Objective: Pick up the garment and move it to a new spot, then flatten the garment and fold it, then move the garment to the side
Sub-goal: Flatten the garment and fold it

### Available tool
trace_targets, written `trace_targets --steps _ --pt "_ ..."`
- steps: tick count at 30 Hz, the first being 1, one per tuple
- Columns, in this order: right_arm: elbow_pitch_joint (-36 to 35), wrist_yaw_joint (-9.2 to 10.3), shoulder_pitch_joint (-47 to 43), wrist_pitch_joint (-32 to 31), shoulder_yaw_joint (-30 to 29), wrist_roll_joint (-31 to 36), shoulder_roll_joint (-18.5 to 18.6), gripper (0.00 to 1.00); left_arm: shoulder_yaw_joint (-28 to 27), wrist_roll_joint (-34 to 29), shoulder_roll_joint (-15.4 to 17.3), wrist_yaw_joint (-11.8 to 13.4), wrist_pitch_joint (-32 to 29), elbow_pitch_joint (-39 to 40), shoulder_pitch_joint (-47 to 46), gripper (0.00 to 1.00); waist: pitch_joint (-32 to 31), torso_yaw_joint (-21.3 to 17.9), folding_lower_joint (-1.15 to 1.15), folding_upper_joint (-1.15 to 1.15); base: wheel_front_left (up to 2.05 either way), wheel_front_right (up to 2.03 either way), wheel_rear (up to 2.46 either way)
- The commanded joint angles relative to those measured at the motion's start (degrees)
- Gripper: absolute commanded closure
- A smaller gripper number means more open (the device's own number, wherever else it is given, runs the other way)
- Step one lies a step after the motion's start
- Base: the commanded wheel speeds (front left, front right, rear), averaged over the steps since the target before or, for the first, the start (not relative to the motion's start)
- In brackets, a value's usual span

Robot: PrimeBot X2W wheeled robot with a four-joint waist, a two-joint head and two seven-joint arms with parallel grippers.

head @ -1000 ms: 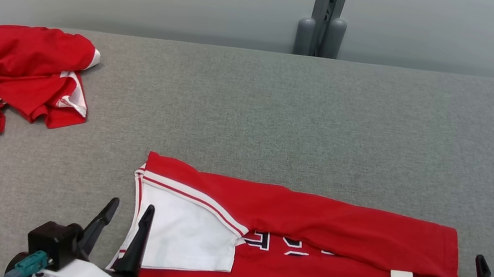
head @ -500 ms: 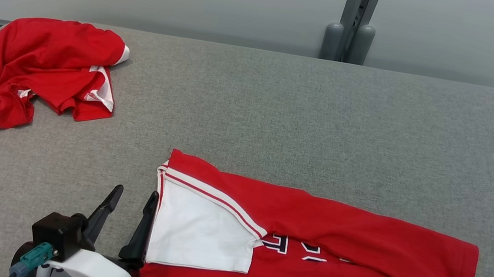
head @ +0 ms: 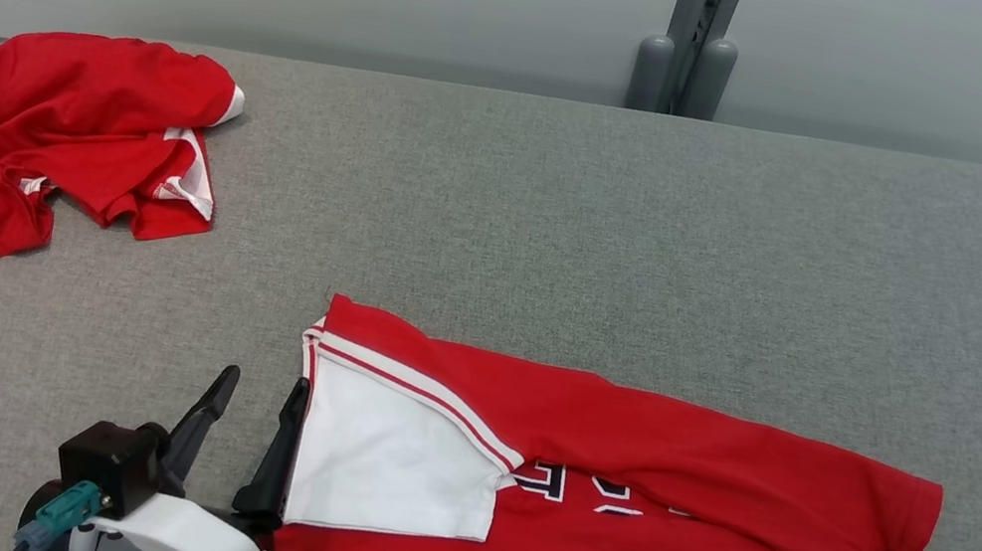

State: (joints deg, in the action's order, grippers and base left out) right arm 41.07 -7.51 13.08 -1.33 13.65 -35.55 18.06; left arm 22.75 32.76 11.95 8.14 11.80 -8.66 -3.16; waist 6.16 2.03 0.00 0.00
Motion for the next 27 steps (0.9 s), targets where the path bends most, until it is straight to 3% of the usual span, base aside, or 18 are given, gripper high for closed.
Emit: trace_targets --steps 1,6,19,27 --pt "0.83 0.03 -0.38 -0.96 0.42 -0.75 -0.05 1.00 -0.25 0.28 0.30 0.24 0.32 -0.11 -0.86 0.00 -0.05 -0.12 0.00 0.00 0.00 0.00 0.00" --pt "-1.24 0.03 0.78 -2.07 0.88 -3.82 1.58 1.00 -0.25 0.21 0.62 0.43 0.42 0.05 -0.94 0.00 -0.18 -0.88 0.00 0.00 0.00 0.00 0.00" --pt "-6.10 0.02 0.36 -4.63 -4.13 -6.85 11.67 1.00 0.96 -0.38 1.08 0.81 -0.46 0.77 -0.47 0.00 -0.91 -3.66 0.00 0.00 0.00 0.00 0.00" --pt "-11.72 0.01 -1.26 -7.48 -6.48 -9.54 11.58 1.00 1.54 -0.22 1.11 0.74 -0.52 0.54 -0.05 0.00 -1.30 -5.10 0.00 0.00 0.00 0.00 0.00"
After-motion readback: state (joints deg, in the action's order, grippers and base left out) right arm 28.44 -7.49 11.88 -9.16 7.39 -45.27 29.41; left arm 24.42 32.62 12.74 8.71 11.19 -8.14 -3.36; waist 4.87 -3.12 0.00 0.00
